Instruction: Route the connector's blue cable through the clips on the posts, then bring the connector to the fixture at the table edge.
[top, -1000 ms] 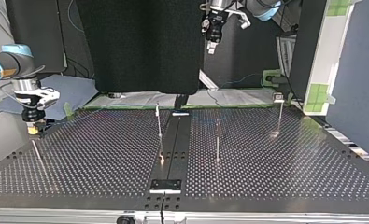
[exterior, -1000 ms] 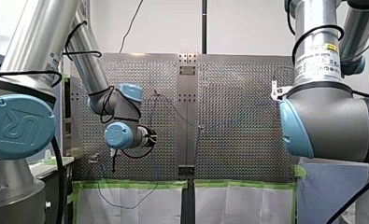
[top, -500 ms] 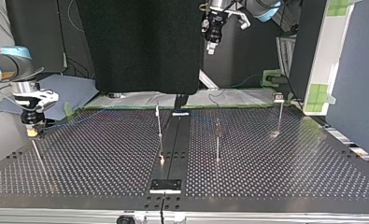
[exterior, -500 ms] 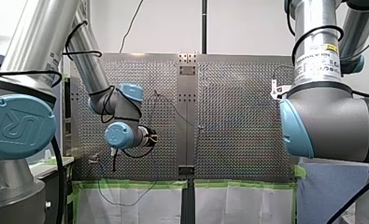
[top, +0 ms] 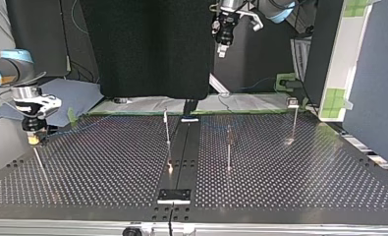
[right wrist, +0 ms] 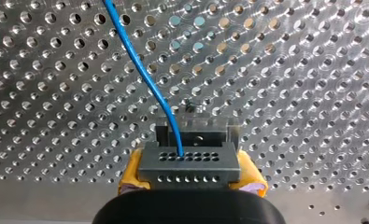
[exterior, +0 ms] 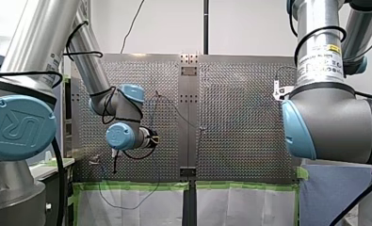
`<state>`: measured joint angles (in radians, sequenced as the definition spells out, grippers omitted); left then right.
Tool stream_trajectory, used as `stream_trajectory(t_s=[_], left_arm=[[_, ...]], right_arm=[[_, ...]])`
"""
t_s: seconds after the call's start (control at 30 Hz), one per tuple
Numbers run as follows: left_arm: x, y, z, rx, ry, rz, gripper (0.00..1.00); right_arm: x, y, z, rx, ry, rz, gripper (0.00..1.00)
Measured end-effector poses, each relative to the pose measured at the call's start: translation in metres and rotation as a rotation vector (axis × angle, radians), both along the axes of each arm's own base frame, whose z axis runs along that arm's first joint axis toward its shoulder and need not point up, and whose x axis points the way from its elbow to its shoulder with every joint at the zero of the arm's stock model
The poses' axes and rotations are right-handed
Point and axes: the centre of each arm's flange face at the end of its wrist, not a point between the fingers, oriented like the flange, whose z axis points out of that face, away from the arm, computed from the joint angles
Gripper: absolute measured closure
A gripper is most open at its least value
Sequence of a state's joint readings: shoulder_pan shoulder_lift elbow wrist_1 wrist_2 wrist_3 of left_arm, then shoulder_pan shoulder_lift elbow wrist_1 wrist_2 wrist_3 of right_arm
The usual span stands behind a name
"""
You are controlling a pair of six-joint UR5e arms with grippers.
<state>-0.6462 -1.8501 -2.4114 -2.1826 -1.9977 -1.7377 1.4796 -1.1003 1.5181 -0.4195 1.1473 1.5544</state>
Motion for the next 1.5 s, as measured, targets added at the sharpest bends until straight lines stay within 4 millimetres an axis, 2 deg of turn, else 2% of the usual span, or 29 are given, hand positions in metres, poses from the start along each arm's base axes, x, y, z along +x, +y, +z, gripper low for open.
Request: stream_trajectory(t_s=[1.5], left_arm=[[0.0027, -0.0015, 0.0015, 0.007, 0.003, 0.001, 0.01]], right_arm=[[0.0044, -0.0059, 0.0037, -0.013, 0.001, 0.044, 1.0]])
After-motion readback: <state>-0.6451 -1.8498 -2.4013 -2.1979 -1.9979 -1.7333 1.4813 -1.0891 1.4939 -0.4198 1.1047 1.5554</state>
